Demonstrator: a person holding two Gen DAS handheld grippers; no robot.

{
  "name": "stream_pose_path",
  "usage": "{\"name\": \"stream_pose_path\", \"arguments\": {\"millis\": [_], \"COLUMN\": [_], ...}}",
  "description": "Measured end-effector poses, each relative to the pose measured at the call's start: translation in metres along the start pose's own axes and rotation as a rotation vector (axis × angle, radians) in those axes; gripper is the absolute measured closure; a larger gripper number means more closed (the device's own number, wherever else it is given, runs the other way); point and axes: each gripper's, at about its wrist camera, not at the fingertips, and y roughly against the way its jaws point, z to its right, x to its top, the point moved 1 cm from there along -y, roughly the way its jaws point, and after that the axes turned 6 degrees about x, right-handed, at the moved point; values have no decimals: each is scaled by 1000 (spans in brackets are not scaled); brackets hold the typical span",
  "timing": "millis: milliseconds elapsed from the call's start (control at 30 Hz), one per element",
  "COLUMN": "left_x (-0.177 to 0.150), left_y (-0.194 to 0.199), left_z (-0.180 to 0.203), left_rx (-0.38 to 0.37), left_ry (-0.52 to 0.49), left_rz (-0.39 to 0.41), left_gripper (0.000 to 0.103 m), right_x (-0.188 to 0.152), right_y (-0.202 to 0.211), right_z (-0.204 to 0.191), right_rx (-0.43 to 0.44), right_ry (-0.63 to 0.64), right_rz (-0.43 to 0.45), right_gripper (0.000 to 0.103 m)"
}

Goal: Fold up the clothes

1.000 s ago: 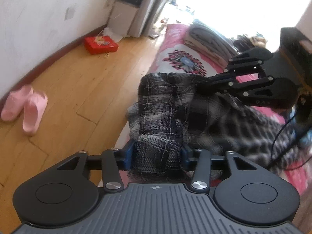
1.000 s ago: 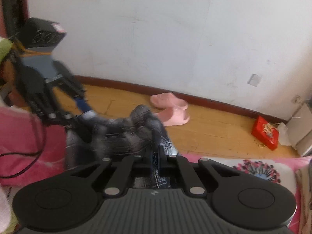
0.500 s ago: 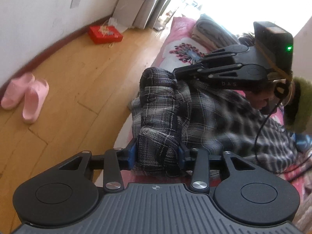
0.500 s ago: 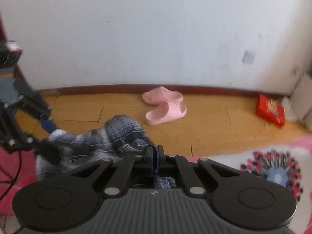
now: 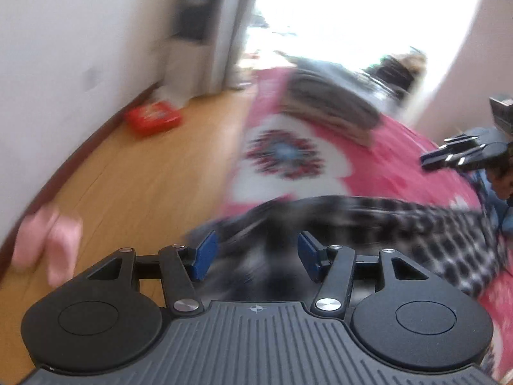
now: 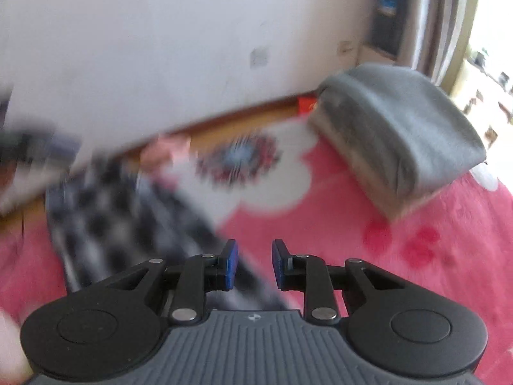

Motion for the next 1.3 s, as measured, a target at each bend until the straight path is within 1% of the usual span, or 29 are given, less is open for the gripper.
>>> {"name": "stream_pose_path", "arguments": {"millis": [100, 133, 200, 267, 300, 333, 367, 400, 500, 600, 667, 733, 833, 900, 933, 1000, 1067, 1100, 1133, 1167, 1200, 1267, 1300], "left_x": [13, 14, 11, 5, 2, 0, -2, -3, 4, 13, 18, 22, 28, 33, 34, 37, 39, 39, 39, 39, 39, 38, 37], "left_y": [-31, -40, -56, -71, -78, -84, -89, -94, -94, -94, -103, -111, -118, -115, -113, -110, -112, -115, -117, -119, -121, -123, -123], "left_z": [49, 63, 86, 100, 106, 108, 109, 109, 102, 93, 89, 84, 74, 67, 63, 55, 48, 46, 44, 44, 43, 44, 45], "left_rx": [-66, -76, -80, -62, -51, -43, -36, -28, -43, -53, -52, -54, -73, -98, -111, -117, -105, -91, -83, -80, -78, -68, -63], "left_ry": [-238, -316, -461, -559, -606, -624, -633, -641, -573, -492, -451, -403, -301, -235, -210, -177, -154, -150, -146, -142, -138, -146, -148], "left_rz": [-6, -7, -7, -5, -4, -12, -24, -35, -33, -38, -56, -80, -122, -142, -144, -135, -137, -141, -142, -141, -140, -131, -126], "left_gripper": [47, 47, 47, 47, 47, 49, 60, 66, 74, 74, 74, 72, 64, 60, 59, 58, 58, 59, 59, 59, 58, 58, 58], "right_x": [-32, -42, -57, -66, -69, -71, -71, -68, -57, -50, -49, -48, -50, -49, -47, -43, -37, -34, -31, -30, -29, -26, -25], "right_y": [-15, -21, -32, -45, -50, -55, -58, -56, -42, -34, -40, -48, -62, -62, -58, -45, -36, -35, -36, -39, -44, -58, -66], "right_z": [-28, -37, -51, -59, -59, -59, -55, -49, -28, -3, 10, 21, 31, 36, 36, 27, 15, 8, 2, -5, -10, -16, -17], "right_rx": [-32, -47, -87, -131, -151, -170, -180, -177, -150, -126, -109, -93, -79, -62, -35, 4, 49, 68, 71, 68, 61, 61, 62], "right_ry": [123, 169, 253, 307, 322, 337, 324, 284, 166, 35, -26, -72, -122, -156, -170, -132, -70, -34, -1, 34, 72, 96, 99], "right_rz": [-34, -42, -50, -59, -63, -67, -60, -43, 31, 89, 87, 79, 56, 66, 76, 118, 141, 145, 147, 152, 154, 114, 88], "right_gripper": [77, 76, 76, 76, 82, 99, 101, 101, 102, 102, 102, 102, 102, 102, 102, 100, 94, 77, 54, 49, 49, 54, 72]}}
